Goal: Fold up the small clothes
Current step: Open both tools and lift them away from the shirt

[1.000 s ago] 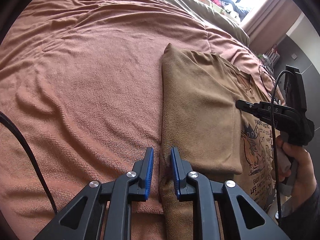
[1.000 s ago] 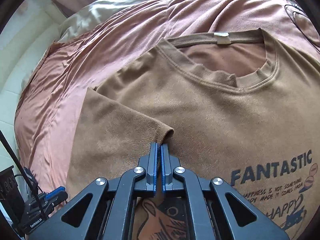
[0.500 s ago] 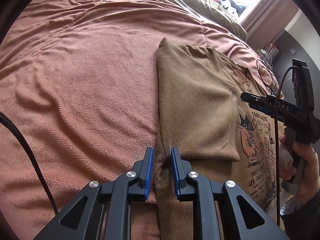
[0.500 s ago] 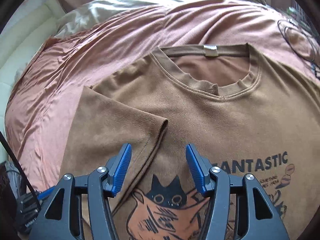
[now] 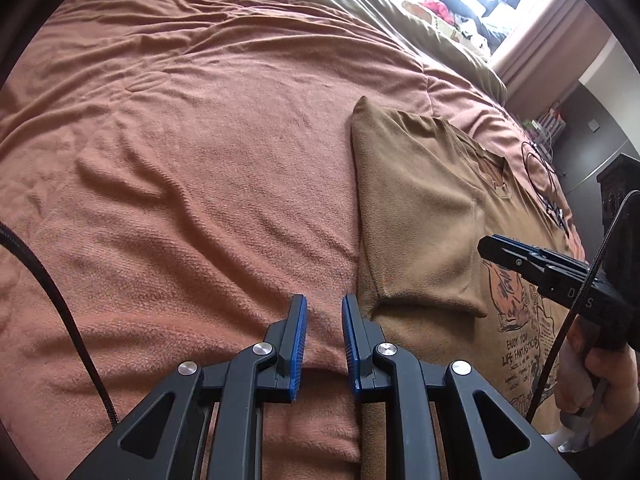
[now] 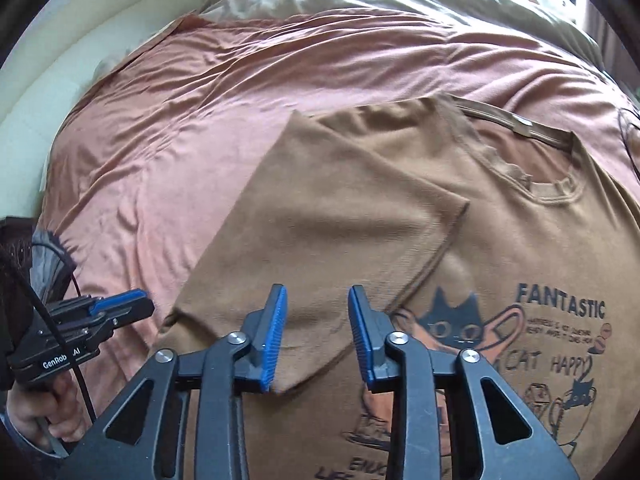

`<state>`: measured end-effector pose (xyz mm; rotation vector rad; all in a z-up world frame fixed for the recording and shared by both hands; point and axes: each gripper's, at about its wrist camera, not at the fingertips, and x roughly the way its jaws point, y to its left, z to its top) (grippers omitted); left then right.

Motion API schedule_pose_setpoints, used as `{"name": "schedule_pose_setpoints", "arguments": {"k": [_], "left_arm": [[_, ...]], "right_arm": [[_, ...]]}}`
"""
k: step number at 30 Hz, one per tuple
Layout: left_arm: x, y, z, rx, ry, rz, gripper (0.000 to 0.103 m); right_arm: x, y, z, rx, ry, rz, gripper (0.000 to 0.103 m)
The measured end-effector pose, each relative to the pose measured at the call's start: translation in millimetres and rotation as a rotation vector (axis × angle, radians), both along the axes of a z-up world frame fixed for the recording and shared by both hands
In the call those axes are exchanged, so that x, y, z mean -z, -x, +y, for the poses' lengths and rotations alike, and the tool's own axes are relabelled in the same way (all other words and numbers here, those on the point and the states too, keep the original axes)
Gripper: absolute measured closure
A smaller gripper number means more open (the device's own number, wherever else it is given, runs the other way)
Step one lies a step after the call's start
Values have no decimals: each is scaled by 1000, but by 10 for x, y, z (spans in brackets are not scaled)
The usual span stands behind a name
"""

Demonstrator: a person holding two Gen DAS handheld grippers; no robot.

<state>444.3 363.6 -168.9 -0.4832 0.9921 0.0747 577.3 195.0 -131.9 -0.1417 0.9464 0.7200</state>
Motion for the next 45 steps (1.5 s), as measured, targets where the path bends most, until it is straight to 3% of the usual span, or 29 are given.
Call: {"name": "schedule_pose_setpoints", "arguments": {"k": [5, 10, 23, 25, 28, 33, 36, 39, 43, 45], "left_arm": [[-10, 116, 156, -32, 0, -3, 84], [-21, 232, 255, -53, 9, -6, 84], [-361, 689, 182, -79, 23, -38, 83], [-474, 790, 141, -85, 13, -46, 79], [-664, 971, 58, -92, -9, -72, 58], [-1036, 1318, -136, -83, -54, -129, 37], [-1275, 1553, -268, -73, -80, -175, 22], [-1481, 1776, -428, -70, -112, -209, 13], [-1681, 1991, -614, -78, -130, -233, 8], [-1772, 2090, -733, -77, -146, -239, 7]], "right_arm": [[90, 19, 269, -43, 23, 14, 78], [303, 14, 415, -69, 132, 42, 81], [123, 382, 36, -43, 199, 74, 81], [1, 455, -95, -18, 192, 64, 81], [-213, 639, -339, 14, 183, 36, 81], [-624, 1052, -820, 54, 122, 7, 68], [-914, 1359, -1091, 68, 93, -75, 66], [-1118, 1678, -1339, 72, 63, -114, 66], [-1319, 2106, -1677, 75, 37, -158, 65], [-1418, 2312, -1883, 97, 29, -194, 42]]}}
